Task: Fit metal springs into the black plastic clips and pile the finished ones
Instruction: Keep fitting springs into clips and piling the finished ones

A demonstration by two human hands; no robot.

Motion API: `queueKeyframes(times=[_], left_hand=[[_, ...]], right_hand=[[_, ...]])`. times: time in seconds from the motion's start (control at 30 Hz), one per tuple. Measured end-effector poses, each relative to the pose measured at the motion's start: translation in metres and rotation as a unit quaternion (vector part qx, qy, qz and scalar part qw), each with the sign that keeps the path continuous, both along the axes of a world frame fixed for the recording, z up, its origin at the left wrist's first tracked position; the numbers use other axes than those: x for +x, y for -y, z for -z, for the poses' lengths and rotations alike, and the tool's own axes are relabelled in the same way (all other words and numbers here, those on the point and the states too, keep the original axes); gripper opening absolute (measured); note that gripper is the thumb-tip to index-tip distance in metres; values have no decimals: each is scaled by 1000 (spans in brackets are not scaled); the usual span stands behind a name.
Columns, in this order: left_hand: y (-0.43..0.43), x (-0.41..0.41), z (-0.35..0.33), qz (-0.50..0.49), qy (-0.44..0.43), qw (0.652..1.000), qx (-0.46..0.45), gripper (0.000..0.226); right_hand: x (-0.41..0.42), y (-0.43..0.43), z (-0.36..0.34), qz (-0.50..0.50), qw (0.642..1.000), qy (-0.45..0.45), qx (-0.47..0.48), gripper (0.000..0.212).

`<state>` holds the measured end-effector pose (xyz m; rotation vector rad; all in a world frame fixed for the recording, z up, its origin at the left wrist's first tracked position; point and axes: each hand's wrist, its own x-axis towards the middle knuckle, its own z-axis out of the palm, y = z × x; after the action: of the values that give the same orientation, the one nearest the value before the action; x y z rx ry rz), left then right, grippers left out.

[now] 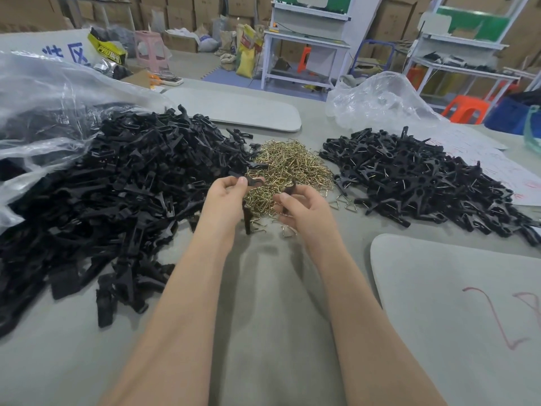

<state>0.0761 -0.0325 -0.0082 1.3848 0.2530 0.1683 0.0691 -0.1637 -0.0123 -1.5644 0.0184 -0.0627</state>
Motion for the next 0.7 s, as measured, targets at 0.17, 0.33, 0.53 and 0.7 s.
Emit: queueKeyframes(times=[0.17,0.33,0.53,0.7], left_hand=[[10,-4,0,-4,54,997,51,20],[13,-11,-5,5,116,991,67,29],[11,-13,-7,83,93,971,203,12],[11,-11,-4,85,39,996,-2,10]], right_hand=[[-5,-8,-5,-48,988,36,139,9],[-3,-9,-9,5,986,70,148,13],[-1,3,-10,39,986,62,151,16],[-1,3,-8,25,996,60,56,18]])
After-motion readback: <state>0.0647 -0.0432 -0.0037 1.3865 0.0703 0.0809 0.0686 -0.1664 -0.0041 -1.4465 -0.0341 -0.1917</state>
